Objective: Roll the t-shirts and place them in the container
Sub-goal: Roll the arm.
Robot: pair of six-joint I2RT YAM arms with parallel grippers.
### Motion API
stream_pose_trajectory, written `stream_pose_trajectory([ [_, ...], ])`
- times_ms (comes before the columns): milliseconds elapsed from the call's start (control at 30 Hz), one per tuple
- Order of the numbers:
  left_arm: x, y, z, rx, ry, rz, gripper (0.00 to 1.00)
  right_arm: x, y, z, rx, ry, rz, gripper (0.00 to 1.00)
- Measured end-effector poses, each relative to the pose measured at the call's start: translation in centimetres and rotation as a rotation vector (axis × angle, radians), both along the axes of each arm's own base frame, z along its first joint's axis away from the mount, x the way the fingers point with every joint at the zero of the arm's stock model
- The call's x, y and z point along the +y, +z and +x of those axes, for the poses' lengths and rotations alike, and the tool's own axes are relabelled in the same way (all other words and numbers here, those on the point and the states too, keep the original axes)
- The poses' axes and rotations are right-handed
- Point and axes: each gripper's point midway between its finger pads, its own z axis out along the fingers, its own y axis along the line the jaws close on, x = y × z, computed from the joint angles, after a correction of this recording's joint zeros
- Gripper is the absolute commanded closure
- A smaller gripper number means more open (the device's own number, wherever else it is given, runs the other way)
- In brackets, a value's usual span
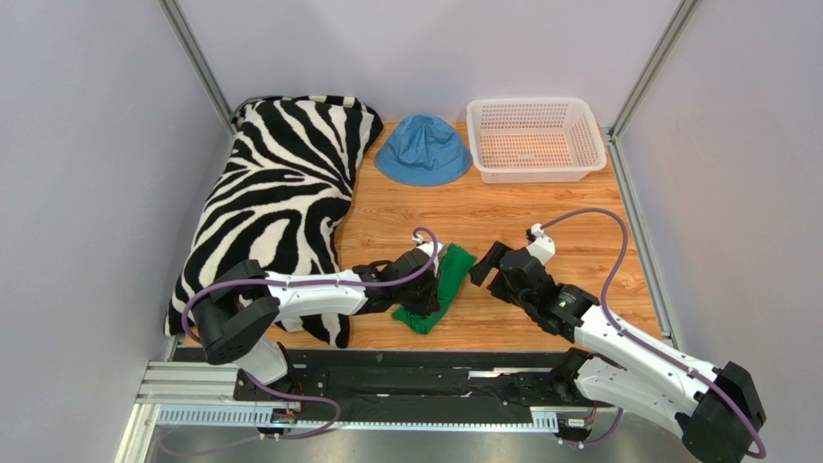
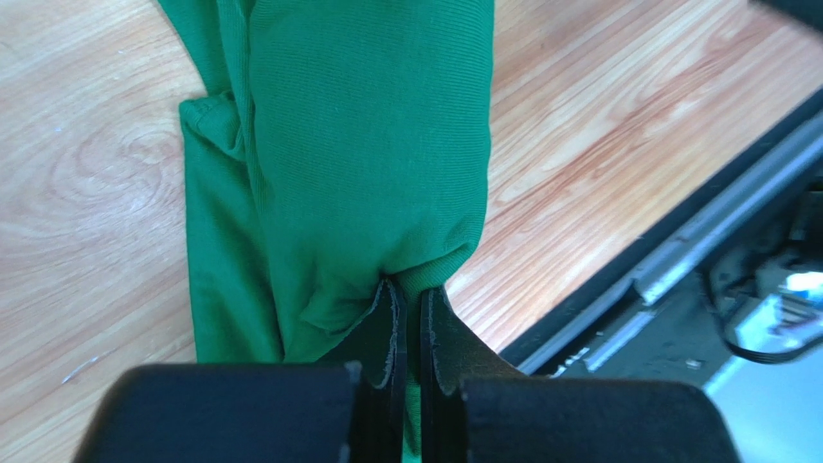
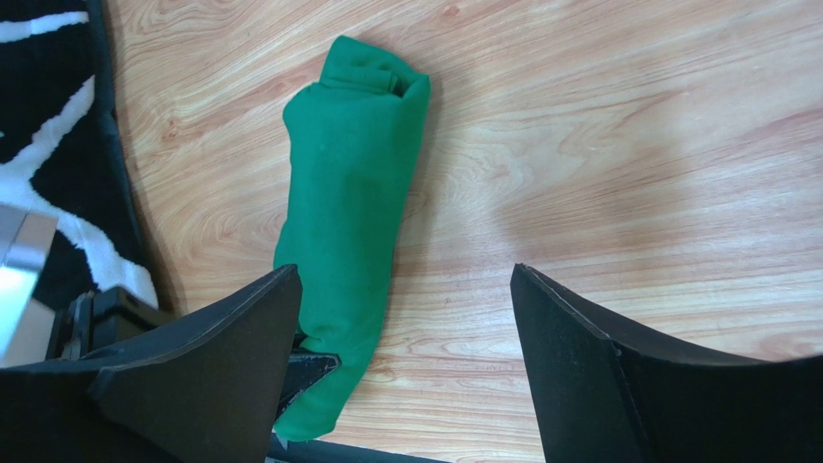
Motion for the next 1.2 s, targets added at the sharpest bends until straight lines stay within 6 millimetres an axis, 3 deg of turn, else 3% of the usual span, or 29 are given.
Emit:
stream_pose_trajectory([
  [233, -0.1, 0.1, 0.4, 0.139, 0.031, -0.149, 1.00, 2.1, -0.3, 0.3, -0.032, 0.056, 0.091, 0.20],
  [600, 1.3, 0.1, 1.2, 0.276, 0.096, -0.318, 1.00, 5.4, -2.6, 1.2, 0.004, 0.146, 0.130, 0.23],
  [867, 2.3, 0.2, 1.3, 0.327, 0.123, -0.357, 1.00, 6.6, -4.6, 1.4, 0.048, 0.177, 0.125, 0.23],
  [1200, 2.8, 0.3, 1.5, 0.356, 0.133, -0.367, 1.00, 7.9, -4.4, 2.1, 0.042, 0.195, 0.141, 0.20],
])
